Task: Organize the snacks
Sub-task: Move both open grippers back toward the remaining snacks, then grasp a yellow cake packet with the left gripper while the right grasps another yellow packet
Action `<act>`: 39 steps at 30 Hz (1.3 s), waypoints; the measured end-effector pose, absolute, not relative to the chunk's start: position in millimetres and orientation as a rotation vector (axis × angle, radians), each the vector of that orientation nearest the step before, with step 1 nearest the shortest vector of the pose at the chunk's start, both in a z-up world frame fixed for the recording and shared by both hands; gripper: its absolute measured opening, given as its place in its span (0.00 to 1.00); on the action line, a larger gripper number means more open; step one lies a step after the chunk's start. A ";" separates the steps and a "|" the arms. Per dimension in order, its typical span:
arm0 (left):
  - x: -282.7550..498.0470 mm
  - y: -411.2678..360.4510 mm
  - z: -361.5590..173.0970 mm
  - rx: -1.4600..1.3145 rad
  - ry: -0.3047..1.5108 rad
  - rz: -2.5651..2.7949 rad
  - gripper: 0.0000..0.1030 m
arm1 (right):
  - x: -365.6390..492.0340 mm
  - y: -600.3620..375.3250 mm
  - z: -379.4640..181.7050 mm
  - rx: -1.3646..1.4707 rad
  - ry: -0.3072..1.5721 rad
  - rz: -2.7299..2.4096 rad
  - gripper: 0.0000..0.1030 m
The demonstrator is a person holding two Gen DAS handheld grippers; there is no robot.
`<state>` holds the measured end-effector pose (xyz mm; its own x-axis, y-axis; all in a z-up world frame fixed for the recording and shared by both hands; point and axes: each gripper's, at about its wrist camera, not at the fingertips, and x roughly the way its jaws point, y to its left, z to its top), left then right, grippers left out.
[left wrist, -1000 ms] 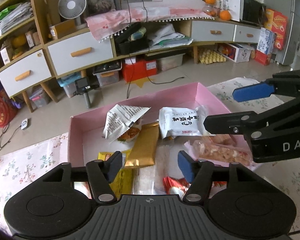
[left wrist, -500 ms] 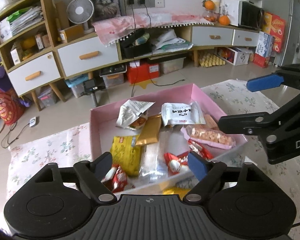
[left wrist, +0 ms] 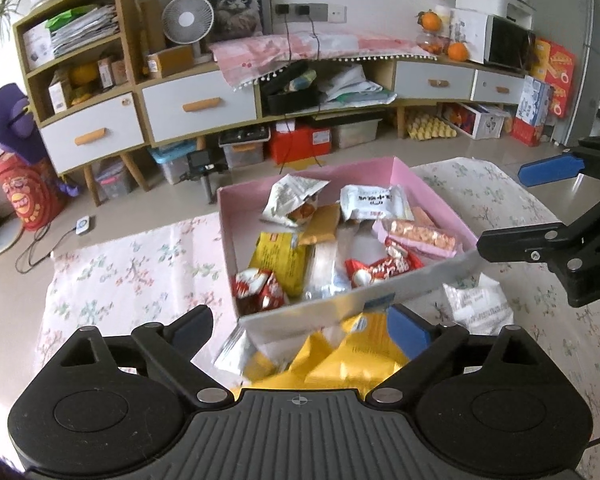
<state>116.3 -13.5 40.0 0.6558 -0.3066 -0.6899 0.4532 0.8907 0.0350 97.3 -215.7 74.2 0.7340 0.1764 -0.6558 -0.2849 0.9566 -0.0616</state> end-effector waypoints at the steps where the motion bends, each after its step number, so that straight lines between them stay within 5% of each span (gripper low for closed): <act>1: 114.1 -10.4 39.6 0.207 0.742 -0.434 0.92 | 95.0 -214.8 73.9 -0.164 0.705 0.254 0.80; 25: 106.3 2.4 -9.2 0.444 0.771 -0.590 0.90 | 99.4 -157.5 51.4 -0.140 0.899 0.231 0.80; 39: 113.7 3.3 -21.3 0.444 0.819 -0.643 0.60 | 135.0 -130.6 23.4 -0.053 0.993 0.190 0.76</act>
